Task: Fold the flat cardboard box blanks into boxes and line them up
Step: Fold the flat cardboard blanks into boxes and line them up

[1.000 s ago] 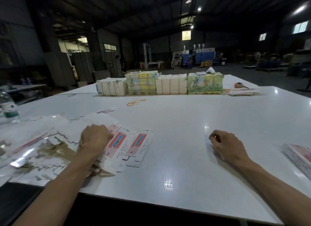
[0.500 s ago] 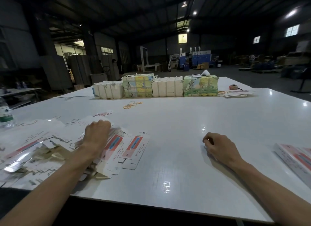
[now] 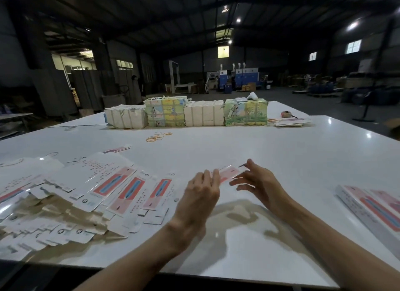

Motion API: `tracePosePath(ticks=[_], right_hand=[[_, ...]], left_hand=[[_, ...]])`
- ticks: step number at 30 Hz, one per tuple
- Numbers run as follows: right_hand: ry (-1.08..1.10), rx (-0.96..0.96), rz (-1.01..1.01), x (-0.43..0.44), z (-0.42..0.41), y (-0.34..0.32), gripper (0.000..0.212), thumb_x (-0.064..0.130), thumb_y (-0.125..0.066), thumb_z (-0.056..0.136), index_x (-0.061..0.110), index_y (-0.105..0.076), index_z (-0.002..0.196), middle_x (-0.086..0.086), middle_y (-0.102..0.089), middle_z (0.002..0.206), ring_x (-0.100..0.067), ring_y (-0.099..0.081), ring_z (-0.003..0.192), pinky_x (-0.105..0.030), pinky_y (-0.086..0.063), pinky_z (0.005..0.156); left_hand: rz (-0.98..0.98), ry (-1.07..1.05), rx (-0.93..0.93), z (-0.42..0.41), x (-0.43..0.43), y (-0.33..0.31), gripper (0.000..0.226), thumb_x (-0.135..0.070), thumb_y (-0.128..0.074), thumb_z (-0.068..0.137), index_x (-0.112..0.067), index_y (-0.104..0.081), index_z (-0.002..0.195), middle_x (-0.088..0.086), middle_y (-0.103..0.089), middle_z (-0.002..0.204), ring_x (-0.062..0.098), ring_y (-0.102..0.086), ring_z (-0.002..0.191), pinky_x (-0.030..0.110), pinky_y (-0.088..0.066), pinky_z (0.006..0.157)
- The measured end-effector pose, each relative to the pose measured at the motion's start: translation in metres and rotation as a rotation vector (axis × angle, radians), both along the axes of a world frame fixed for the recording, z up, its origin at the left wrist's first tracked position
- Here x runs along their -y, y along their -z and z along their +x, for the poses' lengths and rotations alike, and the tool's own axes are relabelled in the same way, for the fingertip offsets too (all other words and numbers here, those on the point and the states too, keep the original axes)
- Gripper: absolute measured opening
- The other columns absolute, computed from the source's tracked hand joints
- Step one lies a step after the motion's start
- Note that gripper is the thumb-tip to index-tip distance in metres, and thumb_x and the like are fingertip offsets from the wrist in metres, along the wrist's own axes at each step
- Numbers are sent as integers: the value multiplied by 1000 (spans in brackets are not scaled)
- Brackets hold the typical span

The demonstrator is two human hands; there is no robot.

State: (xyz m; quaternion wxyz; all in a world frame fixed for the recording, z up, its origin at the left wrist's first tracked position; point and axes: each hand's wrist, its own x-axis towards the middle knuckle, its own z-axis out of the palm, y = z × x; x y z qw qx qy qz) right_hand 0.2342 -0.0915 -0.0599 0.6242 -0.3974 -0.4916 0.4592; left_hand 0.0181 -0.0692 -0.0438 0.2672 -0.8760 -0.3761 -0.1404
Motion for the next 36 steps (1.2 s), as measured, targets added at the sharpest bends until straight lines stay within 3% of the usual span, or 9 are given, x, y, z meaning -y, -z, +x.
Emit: tracePosePath(ticks=[3, 5, 7, 10, 14, 18, 22, 28, 36], right_hand=[[151, 2, 37, -3, 8, 5, 32, 12, -65, 101, -19, -56, 96, -27, -64, 94, -37, -69, 96, -45, -60, 98], [217, 50, 22, -2, 15, 7, 26, 3, -62, 100, -21, -55, 97, -29, -62, 91, -35, -66, 92, -46, -59, 100], [267, 98, 4, -1, 20, 7, 20, 3, -65, 99, -17, -63, 100, -32, -66, 92, -35, -63, 87, -43, -59, 90], [287, 119, 0, -1, 23, 2, 20, 10, -71, 97, -2, -70, 113, -28, -72, 93, -33, -60, 80, -38, -55, 77], [268, 114, 21, 0, 21, -1, 39, 24, -74, 94, 12, -61, 129, -31, -72, 96, -38, -62, 83, -45, -56, 82], [318, 210, 24, 5, 23, 2, 35, 32, -70, 99, 26, -52, 128, -16, -78, 93, -38, -72, 91, -45, -60, 90], [448, 473, 92, 5, 19, 1, 27, 30, -64, 104, 29, -54, 129, 1, -72, 108, -20, -71, 99, -29, -60, 82], [498, 958, 99, 5, 13, 0, 34, 35, -58, 105, 24, -68, 136, 8, -45, 146, -6, -45, 131, -22, -48, 100], [521, 707, 119, 5, 11, -16, 18, 18, -65, 103, 9, -78, 111, -1, -64, 126, -19, -67, 110, -33, -62, 90]], left_hand=[[-113, 31, -58, 20, 9, 10, 62, -3, -32, 107, 2, -9, 163, 23, -40, 153, 36, -47, 133, 43, -49, 106], [-294, 74, 25, 24, 7, 7, 67, -37, -46, 109, -10, -19, 164, 16, -39, 157, 33, -44, 136, 46, -47, 107], [-417, 114, 239, 26, -6, -1, 73, -68, -35, 104, -21, -32, 159, 5, -46, 152, 26, -48, 131, 46, -48, 104], [-464, 32, 403, 34, -40, -20, 75, -75, -39, 100, -26, -43, 156, -1, -58, 146, 21, -59, 123, 44, -51, 100], [-1460, 176, 680, 45, -66, -30, 72, -80, -38, 97, -25, -77, 121, -2, -80, 100, 17, -79, 88, 41, -63, 88], [-2201, 426, 865, 58, -61, -4, 79, -77, -39, 98, -15, -68, 137, 18, -71, 132, 39, -71, 118, 47, -61, 95], [-2125, 453, 1062, 66, -54, 15, 71, -74, -40, 100, -15, -71, 125, 20, -71, 118, 33, -74, 92, 42, -62, 83], [-1973, 440, 1256, 59, -51, 23, 68, -70, -40, 104, -11, -73, 105, 23, -70, 99, 35, -73, 82, 42, -62, 79], [-1969, 453, 1203, 58, -41, 17, 80, -73, -27, 104, -8, -65, 131, 18, -74, 106, 31, -74, 85, 39, -63, 77]])
